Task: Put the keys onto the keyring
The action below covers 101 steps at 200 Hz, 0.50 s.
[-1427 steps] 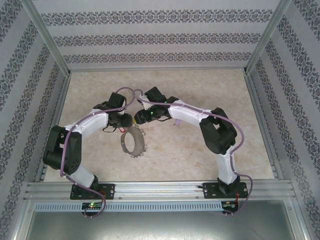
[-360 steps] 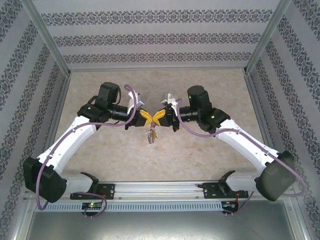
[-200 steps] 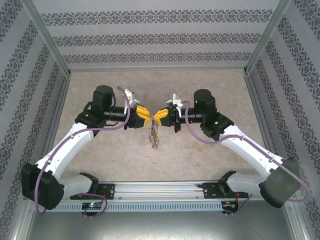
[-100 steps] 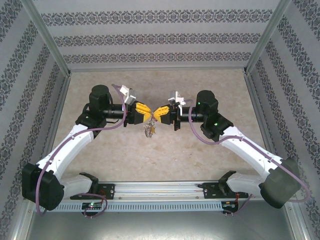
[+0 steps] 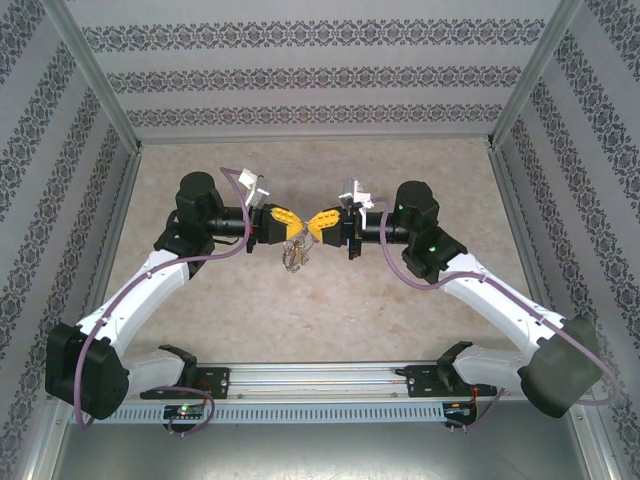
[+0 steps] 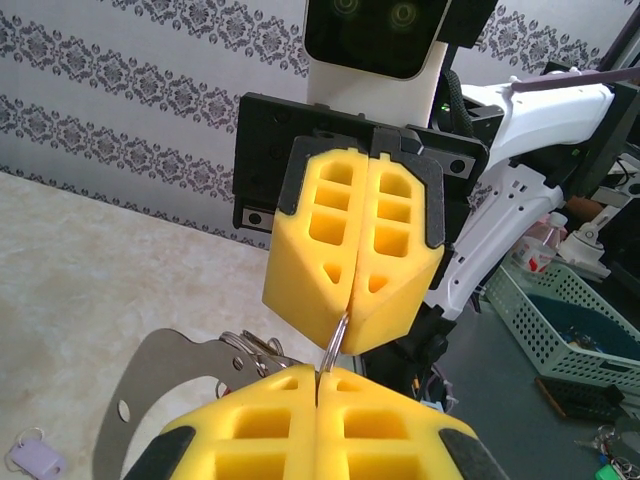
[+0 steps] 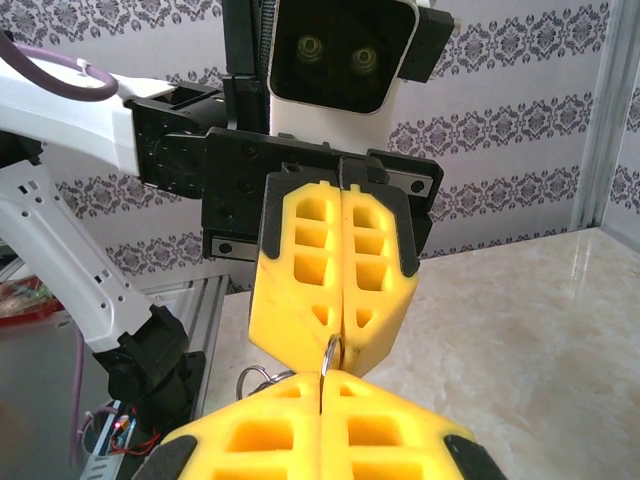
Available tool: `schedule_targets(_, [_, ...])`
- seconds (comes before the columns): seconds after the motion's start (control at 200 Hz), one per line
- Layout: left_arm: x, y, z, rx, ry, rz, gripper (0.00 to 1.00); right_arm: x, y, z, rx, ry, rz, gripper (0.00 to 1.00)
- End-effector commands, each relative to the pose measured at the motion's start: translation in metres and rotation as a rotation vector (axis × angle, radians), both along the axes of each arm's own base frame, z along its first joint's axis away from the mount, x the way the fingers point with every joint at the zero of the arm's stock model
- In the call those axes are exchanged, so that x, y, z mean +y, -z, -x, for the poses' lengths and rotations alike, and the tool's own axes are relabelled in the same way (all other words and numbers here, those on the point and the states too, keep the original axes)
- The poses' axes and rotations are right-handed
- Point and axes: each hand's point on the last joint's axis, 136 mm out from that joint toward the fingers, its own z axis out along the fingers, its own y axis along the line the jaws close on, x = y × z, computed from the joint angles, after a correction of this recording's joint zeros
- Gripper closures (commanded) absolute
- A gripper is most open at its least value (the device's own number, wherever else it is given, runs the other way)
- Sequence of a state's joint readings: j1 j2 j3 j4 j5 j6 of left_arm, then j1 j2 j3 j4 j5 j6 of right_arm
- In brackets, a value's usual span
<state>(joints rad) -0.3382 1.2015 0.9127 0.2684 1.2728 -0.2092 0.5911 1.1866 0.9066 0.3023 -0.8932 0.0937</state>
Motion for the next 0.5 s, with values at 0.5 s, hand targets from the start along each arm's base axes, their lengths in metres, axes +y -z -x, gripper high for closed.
schedule_targets(0.5, [0.009,0.001,0.007,-0.116,-0.044,-0.223,1.00,-0.027,0.011,-0.004,-0.060,0.141,0.131,0.56])
